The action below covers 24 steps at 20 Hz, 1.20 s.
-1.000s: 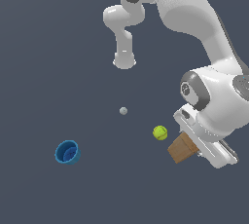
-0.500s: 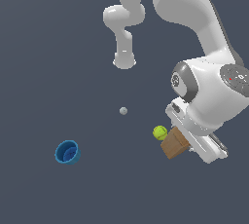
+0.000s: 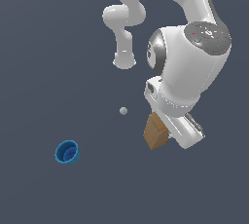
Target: Pick up a designated object from a clutter of objects.
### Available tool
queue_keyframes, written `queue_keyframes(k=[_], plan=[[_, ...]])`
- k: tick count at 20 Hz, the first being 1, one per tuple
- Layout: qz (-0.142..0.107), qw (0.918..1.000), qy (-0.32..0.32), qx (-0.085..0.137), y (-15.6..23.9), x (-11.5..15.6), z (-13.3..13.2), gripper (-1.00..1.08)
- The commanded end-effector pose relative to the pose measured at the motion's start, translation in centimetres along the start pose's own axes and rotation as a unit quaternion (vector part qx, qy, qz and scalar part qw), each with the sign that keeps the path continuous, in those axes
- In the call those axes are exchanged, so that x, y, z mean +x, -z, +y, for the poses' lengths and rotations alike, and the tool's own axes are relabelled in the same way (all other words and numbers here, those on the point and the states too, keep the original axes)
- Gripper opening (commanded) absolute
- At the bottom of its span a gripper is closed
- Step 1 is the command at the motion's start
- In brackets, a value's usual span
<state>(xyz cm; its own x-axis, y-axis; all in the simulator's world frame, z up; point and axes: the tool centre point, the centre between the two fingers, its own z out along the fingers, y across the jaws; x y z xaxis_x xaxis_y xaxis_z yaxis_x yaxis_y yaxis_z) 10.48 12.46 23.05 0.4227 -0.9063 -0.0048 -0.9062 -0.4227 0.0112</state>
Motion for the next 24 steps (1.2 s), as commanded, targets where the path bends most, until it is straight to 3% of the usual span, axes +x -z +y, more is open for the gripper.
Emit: queue_keyframes(k=[1,24], plan=[[0.001,1.0000,0.000,0.005,2.5,2.0,1.5,-1.00],[0.001,1.0000,0.000,0.006,20.3,20.0,15.2,-1.00]])
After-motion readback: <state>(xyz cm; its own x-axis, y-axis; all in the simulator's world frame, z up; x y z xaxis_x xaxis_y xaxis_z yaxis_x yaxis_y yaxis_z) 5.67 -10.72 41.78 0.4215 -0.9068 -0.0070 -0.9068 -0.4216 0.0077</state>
